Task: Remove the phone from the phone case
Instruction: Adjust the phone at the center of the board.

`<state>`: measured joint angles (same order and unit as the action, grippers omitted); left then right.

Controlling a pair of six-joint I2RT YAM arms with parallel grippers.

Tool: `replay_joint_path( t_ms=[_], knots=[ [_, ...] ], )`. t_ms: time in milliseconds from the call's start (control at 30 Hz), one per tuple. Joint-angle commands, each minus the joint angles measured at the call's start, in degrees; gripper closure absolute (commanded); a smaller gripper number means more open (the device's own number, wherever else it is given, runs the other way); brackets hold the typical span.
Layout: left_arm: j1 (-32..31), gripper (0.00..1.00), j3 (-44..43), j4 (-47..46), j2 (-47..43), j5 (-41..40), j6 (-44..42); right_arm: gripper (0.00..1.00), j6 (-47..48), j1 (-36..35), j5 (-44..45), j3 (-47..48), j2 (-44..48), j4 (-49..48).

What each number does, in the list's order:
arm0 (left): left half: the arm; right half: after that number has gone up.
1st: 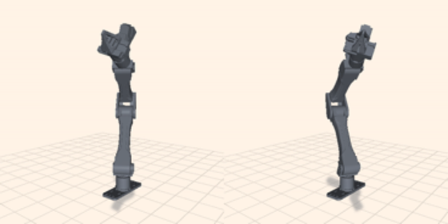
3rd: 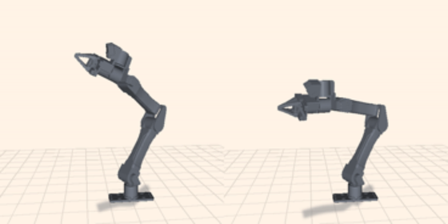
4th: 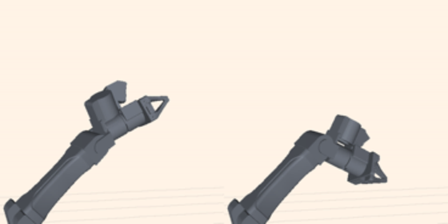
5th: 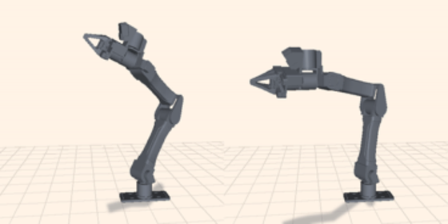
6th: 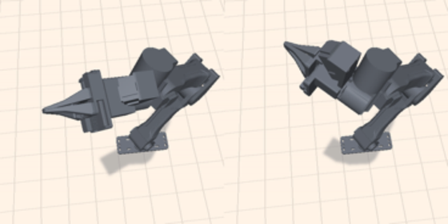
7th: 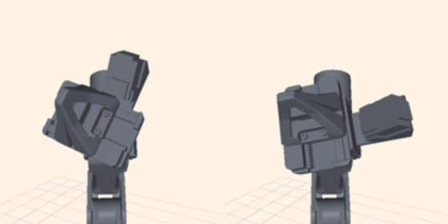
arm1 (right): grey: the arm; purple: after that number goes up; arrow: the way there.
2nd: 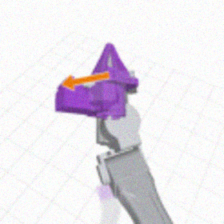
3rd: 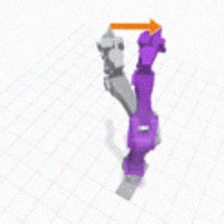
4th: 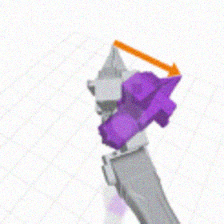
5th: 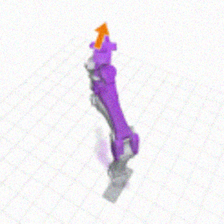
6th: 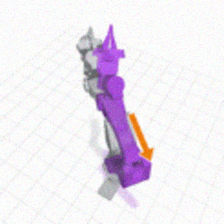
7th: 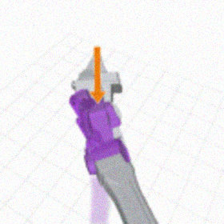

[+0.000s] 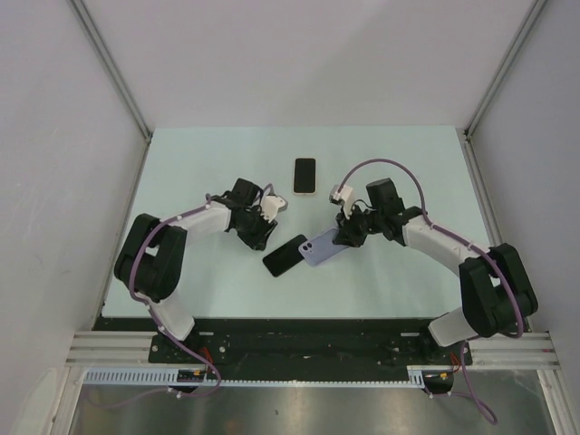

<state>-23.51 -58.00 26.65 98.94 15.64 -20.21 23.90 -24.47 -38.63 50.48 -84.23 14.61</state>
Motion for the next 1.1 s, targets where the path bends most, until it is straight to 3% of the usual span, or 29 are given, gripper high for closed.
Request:
replay_joint_path(
  t_ms=[0, 433, 1067],
  knots=[
    [-2.4, 0.59, 2.7, 1.1, -0.2, 4.3, -1.2, 1.0, -3.2, -2.1, 6.8, 2.0, -1.9, -7.9],
    [-3.4, 0.61, 4.7, 5.2, -2.8, 7.5, -1.2, 1.0, -8.2, -5.3, 14.1, 2.0, -3.1, -16.9],
    [-3.9, 0.62, 4.4, 7.4, -4.9, 9.8, -1.7, 1.0, -11.3, -7.3, 14.0, 2.3, -3.9, -19.1]
  ],
)
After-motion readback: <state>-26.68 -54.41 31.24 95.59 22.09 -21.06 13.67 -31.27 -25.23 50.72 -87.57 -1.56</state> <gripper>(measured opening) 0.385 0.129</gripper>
